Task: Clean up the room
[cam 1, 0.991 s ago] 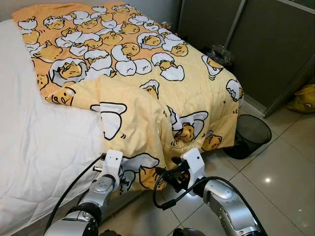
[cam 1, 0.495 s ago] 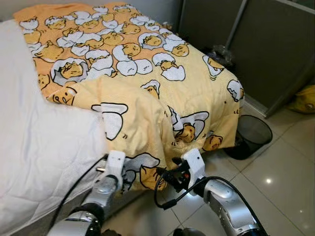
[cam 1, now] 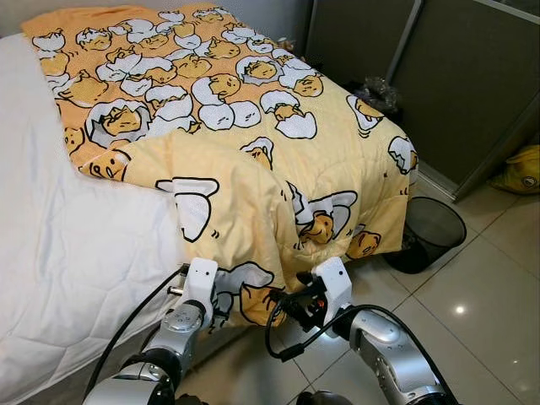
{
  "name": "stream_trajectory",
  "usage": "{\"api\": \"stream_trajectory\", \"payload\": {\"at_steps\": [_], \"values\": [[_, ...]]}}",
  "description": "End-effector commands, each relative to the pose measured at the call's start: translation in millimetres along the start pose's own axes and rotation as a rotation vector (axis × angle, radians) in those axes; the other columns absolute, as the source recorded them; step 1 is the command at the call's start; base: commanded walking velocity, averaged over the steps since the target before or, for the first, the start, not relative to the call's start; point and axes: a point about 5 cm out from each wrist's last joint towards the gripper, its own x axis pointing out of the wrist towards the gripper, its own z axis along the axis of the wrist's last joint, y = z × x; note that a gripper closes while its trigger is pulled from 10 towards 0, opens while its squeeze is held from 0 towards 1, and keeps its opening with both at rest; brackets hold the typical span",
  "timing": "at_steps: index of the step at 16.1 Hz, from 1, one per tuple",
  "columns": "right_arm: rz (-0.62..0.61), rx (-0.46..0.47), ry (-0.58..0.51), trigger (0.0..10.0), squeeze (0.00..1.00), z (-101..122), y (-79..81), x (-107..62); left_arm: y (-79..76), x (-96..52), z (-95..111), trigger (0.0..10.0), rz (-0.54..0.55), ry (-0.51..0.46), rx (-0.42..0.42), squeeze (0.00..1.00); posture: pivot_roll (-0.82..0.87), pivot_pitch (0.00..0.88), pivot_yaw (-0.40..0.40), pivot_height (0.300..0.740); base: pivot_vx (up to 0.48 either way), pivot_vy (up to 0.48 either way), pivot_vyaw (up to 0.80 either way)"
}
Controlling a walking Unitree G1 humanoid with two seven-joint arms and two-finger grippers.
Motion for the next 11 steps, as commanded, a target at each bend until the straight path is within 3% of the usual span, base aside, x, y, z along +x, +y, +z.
{"api": "stream_trajectory", "payload": {"at_steps": [1, 4, 8, 11], "values": [[-0.003, -0.014, -0.013, 10.0, 0.00, 4.5, -3.5, -0.5, -5.5, 0.6, 1.7, 10.0, -0.016, -0.002, 0.017, 0.00, -0.05, 0.000, -0.025, 0.740, -0.352, 0.000, 0.00], [0.001, -0.018, -0.008, 10.0, 0.00, 3.2, -4.4, -2.2, -9.6, 0.6, 1.6, 10.0, -0.031, -0.005, 0.022, 0.00, -0.05, 0.000, -0.027, 0.740, -0.357, 0.000, 0.00], [0.001, -0.023, -0.006, 10.0, 0.00, 3.9, -6.3, -3.0, -22.5, 0.2, -1.1, 10.0, -0.090, 0.014, 0.053, 0.00, -0.05, 0.000, -0.029, 0.740, 0.000, 0.000, 0.00], [0.018, -0.025, 0.001, 10.0, 0.00, 3.2, -4.5, -2.7, -52.9, -7.9, -28.1, 10.0, -0.306, 0.163, 0.126, 0.00, -0.04, 0.000, -0.033, 0.740, 0.000, 0.000, 0.00]]}}
